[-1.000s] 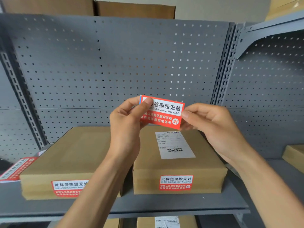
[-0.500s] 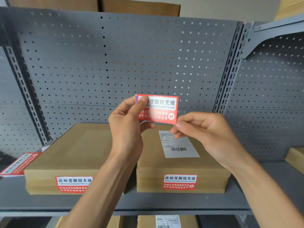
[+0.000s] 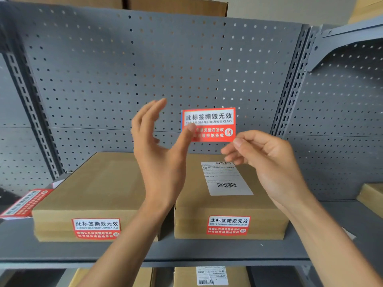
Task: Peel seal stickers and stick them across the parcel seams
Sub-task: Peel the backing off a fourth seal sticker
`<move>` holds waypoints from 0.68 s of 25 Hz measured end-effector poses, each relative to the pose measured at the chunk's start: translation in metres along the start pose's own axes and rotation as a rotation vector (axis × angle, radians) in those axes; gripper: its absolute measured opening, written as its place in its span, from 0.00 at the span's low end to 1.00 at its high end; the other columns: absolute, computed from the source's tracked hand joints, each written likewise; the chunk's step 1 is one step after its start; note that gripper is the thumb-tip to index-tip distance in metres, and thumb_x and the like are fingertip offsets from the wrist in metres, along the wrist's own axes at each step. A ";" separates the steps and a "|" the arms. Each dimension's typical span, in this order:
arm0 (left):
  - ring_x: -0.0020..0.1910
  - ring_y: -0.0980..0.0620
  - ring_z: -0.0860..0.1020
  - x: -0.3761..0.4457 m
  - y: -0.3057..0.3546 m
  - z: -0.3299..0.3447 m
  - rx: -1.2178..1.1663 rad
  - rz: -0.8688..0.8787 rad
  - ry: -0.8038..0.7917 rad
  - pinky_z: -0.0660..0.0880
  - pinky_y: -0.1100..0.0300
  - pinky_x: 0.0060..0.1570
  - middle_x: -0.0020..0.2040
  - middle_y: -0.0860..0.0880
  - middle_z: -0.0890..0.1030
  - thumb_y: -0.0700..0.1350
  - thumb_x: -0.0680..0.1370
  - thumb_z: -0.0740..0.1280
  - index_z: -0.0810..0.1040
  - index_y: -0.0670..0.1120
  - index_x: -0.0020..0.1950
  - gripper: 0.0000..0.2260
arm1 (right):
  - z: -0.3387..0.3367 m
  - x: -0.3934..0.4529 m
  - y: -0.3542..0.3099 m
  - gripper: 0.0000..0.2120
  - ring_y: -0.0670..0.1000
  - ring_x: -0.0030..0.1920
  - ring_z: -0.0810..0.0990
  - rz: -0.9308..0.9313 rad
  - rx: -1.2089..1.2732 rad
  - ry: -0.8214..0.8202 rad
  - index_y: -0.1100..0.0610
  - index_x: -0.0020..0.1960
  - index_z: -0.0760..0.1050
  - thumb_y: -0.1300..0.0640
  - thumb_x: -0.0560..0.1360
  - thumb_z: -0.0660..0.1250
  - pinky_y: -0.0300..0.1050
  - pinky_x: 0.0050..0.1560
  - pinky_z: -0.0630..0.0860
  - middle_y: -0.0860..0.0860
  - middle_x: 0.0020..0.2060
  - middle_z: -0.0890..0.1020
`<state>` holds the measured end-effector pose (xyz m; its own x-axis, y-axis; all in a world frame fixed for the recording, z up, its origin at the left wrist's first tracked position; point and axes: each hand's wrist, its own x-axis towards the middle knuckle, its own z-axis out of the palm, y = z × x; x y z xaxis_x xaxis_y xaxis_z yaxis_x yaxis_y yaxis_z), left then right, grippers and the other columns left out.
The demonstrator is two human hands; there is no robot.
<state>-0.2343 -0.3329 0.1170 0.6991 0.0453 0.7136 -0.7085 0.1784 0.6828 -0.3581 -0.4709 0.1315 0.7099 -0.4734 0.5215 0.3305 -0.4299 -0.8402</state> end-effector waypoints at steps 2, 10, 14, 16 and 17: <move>0.65 0.46 0.76 -0.008 0.005 0.001 0.144 0.357 -0.013 0.73 0.43 0.60 0.64 0.48 0.77 0.46 0.77 0.77 0.82 0.47 0.63 0.15 | 0.002 0.003 0.000 0.07 0.48 0.40 0.86 -0.011 -0.005 0.059 0.61 0.48 0.82 0.63 0.82 0.65 0.40 0.45 0.80 0.53 0.41 0.88; 0.54 0.52 0.80 -0.020 0.000 0.018 0.120 0.335 -0.260 0.73 0.44 0.52 0.53 0.57 0.84 0.47 0.78 0.75 0.87 0.51 0.54 0.05 | 0.015 0.000 0.001 0.07 0.40 0.44 0.83 -0.133 -0.076 0.075 0.61 0.49 0.81 0.64 0.82 0.65 0.34 0.47 0.78 0.46 0.41 0.87; 0.54 0.53 0.82 -0.017 0.001 0.017 0.028 0.236 -0.299 0.77 0.42 0.54 0.51 0.58 0.85 0.47 0.78 0.75 0.86 0.51 0.53 0.05 | 0.016 -0.001 0.000 0.07 0.41 0.46 0.84 -0.192 -0.121 0.058 0.58 0.50 0.81 0.62 0.83 0.65 0.36 0.49 0.77 0.39 0.42 0.86; 0.53 0.54 0.83 -0.016 0.001 0.016 -0.001 0.198 -0.315 0.77 0.46 0.54 0.50 0.58 0.86 0.47 0.79 0.74 0.86 0.51 0.52 0.04 | 0.017 0.000 0.003 0.07 0.51 0.45 0.84 -0.215 -0.158 0.071 0.56 0.50 0.81 0.59 0.83 0.65 0.50 0.47 0.79 0.44 0.43 0.86; 0.52 0.53 0.83 -0.016 0.001 0.015 -0.010 0.188 -0.319 0.77 0.48 0.54 0.49 0.57 0.86 0.47 0.79 0.74 0.87 0.51 0.52 0.04 | 0.017 0.000 0.005 0.07 0.58 0.45 0.82 -0.221 -0.175 0.079 0.55 0.50 0.81 0.58 0.83 0.65 0.58 0.48 0.78 0.48 0.43 0.86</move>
<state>-0.2476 -0.3484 0.1086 0.4904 -0.2306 0.8405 -0.8196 0.2058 0.5347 -0.3455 -0.4599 0.1251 0.5796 -0.4091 0.7048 0.3548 -0.6519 -0.6702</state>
